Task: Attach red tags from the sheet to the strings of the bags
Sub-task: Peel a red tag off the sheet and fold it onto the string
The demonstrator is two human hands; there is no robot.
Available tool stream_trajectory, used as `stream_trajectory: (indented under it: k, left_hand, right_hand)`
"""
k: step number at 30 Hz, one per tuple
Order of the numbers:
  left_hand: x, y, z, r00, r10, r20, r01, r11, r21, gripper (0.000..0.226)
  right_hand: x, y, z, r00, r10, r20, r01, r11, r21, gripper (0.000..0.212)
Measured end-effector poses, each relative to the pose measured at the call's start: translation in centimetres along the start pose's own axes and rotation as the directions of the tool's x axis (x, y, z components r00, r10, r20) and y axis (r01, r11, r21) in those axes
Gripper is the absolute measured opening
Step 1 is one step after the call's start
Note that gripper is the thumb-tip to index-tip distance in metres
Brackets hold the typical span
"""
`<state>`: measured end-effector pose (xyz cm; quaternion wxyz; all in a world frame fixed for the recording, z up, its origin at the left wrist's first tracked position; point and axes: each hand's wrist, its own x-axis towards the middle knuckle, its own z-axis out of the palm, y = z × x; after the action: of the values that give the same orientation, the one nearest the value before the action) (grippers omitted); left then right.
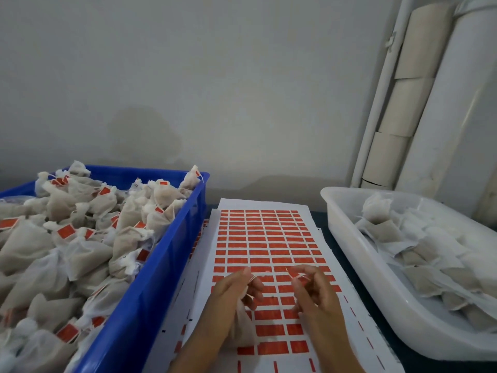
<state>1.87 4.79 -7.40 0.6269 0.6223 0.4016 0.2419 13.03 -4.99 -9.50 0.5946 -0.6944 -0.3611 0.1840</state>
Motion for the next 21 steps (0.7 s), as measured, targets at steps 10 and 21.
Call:
stream_trajectory:
  k: [10,21]
  left_hand:
    - [0.6,-0.7,1.4,0.999,0.019,-0.034,-0.008,0.958,0.285,0.02]
    - [-1.7,-1.4,1.0,0.98,0.199,-0.023,-0.2,0.972,-0.121,0.02]
  right_hand:
    - [-0.8,-0.3,0.8,0.98,-0.071,0.185,0.094,0.989,-0.118,0.035]
    - [-1.2,0.0,0.2,0.981,-0.177,0.082,0.19,0.963,-0.191,0.019]
